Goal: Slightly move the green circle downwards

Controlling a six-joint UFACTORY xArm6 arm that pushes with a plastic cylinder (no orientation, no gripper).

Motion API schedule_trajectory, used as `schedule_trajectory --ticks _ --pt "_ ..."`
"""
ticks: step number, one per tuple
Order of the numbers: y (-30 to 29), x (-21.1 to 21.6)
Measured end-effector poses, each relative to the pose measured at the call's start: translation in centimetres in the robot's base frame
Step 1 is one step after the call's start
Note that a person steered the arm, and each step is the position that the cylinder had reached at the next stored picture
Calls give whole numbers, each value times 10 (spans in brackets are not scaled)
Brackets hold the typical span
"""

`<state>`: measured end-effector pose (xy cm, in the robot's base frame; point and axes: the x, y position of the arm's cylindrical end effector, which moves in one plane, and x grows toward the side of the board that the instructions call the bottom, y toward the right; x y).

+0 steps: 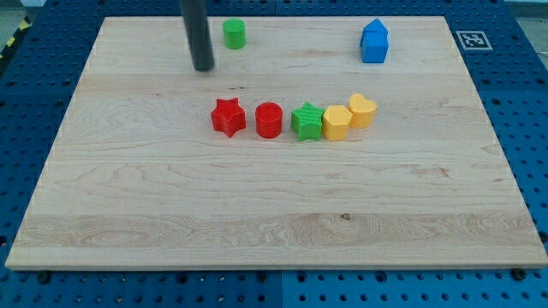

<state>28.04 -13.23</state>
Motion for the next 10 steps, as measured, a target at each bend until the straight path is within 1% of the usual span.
schedule_trajectory --ticks 1,2,3,4,6,7,8,9,10 --pt "-17 -74" --pt "5 -88" --pt "45 -89" --pt "44 -88" --pt "43 -57" --pt "46 -50" --pt "72 -58" --pt "108 -56" --pt "103 -46"
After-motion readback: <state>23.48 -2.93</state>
